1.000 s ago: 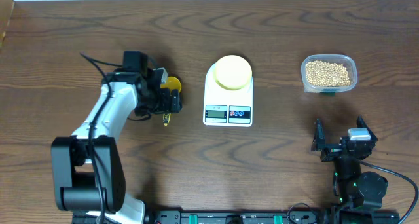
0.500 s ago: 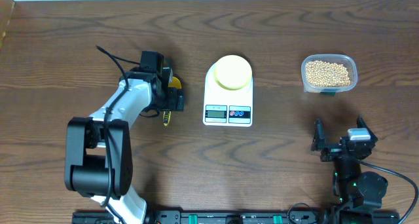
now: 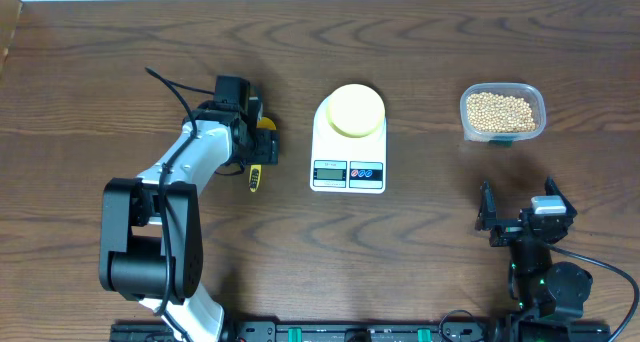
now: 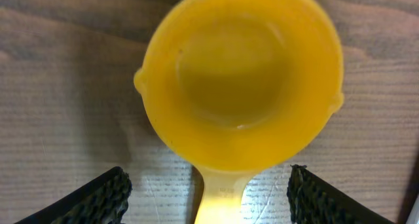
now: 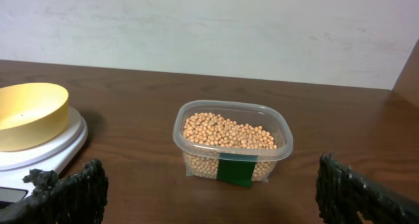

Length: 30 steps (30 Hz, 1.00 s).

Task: Scoop item into bowl and weigh 50g on scale
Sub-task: 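Move the left gripper over the yellow scoop handle and lower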

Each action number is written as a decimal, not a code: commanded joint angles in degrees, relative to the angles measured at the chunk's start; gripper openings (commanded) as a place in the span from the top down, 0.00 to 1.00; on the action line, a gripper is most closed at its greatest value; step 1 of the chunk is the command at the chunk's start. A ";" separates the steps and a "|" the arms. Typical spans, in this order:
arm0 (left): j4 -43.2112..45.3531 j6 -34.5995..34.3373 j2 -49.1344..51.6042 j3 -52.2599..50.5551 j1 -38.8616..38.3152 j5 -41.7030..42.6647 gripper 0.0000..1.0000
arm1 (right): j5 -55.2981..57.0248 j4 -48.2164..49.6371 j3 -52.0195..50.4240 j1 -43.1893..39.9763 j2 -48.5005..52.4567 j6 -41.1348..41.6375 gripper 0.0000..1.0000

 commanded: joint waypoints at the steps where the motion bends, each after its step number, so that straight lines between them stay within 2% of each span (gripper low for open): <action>1: 1.38 -0.85 0.63 -0.92 -0.13 -0.74 0.23 | 0.04 -0.24 -0.07 0.33 -0.35 -0.09 0.01; 8: 3.15 -2.34 0.63 -1.27 -0.13 -0.76 0.25 | 0.04 -0.24 -0.07 0.33 -0.35 -0.09 0.01; 10: 2.89 -2.54 0.63 -1.53 -0.15 -0.76 0.33 | 0.04 -0.26 -0.07 0.33 -0.35 -0.09 0.01; 12: 3.04 -2.56 0.63 -2.14 -0.15 -0.74 0.36 | 0.04 -0.26 -0.07 0.33 -0.35 -0.09 0.01; 16: 3.74 -2.56 0.66 -3.43 -0.15 -0.74 0.38 | 0.04 -0.24 -0.07 0.33 -0.35 -0.09 0.01; 23: 5.22 -2.82 0.66 -3.58 -0.13 -0.74 0.48 | 0.04 -0.26 -0.07 0.33 -0.35 -0.09 0.01; 30: 6.54 -8.20 0.66 -3.58 -0.13 -0.79 0.52 | 0.04 -0.24 -0.07 0.33 -0.35 -0.09 0.01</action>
